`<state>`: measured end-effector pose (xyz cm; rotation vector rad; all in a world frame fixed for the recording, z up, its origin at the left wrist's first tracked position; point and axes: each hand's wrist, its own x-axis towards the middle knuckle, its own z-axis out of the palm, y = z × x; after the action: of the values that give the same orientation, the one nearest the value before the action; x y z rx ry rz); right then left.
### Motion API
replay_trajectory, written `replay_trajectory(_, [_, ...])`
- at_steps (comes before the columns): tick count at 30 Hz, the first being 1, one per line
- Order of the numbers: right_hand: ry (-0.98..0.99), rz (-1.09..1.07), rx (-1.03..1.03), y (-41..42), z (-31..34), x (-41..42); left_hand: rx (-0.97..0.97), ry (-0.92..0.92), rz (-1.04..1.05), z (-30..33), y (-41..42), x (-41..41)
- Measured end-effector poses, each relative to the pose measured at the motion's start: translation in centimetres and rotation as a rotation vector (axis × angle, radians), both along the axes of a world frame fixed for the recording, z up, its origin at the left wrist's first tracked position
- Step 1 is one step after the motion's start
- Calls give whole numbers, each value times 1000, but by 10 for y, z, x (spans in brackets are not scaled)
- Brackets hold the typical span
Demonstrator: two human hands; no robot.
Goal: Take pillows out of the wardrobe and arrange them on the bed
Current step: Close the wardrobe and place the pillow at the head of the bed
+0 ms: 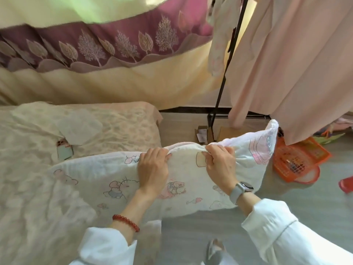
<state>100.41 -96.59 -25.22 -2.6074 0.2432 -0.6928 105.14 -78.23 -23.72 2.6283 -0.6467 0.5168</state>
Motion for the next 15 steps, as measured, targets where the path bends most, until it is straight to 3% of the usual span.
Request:
replay_trajectory(8, [-7, 89, 49, -106, 2, 186, -66, -17, 116, 7, -107, 167])
replay_trajectory(15, [-77, 279, 84, -119, 16, 355, -100, -48, 307, 21, -119, 302])
